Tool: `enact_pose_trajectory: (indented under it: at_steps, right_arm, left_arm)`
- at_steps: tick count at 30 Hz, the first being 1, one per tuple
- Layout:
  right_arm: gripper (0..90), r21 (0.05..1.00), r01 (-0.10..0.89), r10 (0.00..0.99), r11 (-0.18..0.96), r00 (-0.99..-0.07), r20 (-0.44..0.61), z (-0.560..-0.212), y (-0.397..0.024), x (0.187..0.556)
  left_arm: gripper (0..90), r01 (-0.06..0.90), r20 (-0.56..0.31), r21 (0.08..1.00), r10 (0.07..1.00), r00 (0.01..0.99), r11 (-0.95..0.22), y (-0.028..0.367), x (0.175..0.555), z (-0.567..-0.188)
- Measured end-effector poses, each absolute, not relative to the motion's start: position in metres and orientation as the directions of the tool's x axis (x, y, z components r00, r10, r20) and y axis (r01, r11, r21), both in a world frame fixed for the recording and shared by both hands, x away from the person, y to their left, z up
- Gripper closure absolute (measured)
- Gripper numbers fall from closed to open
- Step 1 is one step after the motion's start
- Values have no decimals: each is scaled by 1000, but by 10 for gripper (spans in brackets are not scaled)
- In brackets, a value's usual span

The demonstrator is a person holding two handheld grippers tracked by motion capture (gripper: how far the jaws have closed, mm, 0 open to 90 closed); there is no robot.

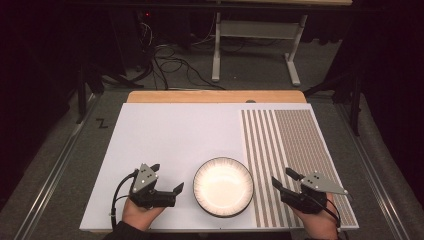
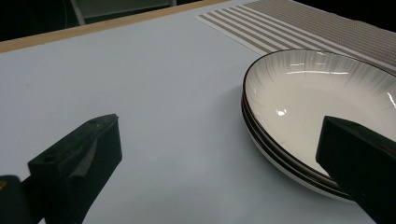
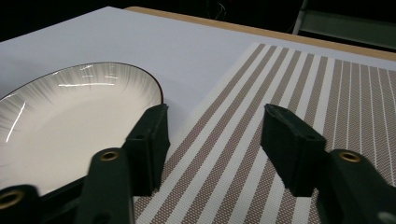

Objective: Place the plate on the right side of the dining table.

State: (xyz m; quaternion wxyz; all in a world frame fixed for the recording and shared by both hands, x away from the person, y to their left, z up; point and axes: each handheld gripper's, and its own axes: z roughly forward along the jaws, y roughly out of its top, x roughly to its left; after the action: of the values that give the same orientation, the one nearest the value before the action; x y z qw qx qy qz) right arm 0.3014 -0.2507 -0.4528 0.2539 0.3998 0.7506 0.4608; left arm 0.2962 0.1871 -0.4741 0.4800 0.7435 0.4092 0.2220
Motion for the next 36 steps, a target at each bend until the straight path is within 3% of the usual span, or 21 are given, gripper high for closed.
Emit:
enact_pose_trajectory:
  at_steps: [2, 13, 19, 31, 36]
  right_arm:
    - [564, 888, 377, 821, 263, -570, -1, -454, -246, 303]
    - [746, 875, 385, 807, 293, -591, -10, -452, -230, 310]
    - [900, 869, 395, 803, 299, -596, -6, -450, -223, 315]
    - [900, 867, 397, 792, 302, -611, 3, -445, -193, 327]
    - [900, 857, 415, 795, 306, -606, 9, -459, -192, 327]
  left_arm:
    - [12, 395, -62, 896, 822, 567, -205, 187, 296, -474]
    - [12, 392, -66, 898, 821, 568, -199, 190, 296, -474]
    - [12, 390, -64, 899, 819, 570, -201, 190, 296, -473]
    - [12, 393, -70, 897, 815, 575, -200, 190, 297, -475]
    - [12, 396, -73, 895, 807, 586, -206, 188, 298, -476]
